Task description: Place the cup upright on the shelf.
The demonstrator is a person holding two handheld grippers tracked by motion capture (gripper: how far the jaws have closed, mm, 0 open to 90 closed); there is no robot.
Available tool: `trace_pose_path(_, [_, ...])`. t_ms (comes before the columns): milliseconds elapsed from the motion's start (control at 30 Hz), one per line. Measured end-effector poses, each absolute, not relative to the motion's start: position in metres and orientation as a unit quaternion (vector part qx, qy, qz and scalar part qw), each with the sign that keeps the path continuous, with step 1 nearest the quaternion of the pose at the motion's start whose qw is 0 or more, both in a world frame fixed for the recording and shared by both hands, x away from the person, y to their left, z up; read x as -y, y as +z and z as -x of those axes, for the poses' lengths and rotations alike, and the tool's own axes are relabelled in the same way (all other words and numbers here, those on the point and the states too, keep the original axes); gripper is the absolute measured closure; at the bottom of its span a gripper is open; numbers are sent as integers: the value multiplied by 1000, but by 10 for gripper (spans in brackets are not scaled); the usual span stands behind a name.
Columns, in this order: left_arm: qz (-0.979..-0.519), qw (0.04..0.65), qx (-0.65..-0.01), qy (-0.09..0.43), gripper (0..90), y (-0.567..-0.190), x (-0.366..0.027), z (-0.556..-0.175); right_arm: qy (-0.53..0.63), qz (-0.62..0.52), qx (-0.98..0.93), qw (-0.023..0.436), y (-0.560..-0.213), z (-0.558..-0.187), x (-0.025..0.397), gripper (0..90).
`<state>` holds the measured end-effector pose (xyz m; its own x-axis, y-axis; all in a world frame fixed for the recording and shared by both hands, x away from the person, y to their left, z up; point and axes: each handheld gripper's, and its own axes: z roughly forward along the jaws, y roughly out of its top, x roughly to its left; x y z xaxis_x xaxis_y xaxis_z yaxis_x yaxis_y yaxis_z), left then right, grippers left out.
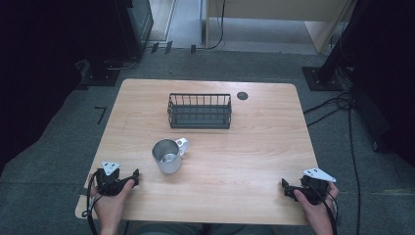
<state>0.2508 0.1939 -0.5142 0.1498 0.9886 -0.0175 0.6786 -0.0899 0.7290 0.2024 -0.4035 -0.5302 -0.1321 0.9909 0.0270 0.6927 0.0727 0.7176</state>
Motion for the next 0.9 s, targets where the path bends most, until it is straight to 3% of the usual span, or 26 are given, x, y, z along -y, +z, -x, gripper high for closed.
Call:
trace_pose_path(567, [-728, 387, -526, 211, 82, -485, -150, -231, 301, -610, -689, 247, -530, -202, 404, 0])
trace_pose_path(900, [-734, 414, -501, 197, 83, -477, -118, -239, 301, -611, -689, 247, -530, -202, 403, 0])
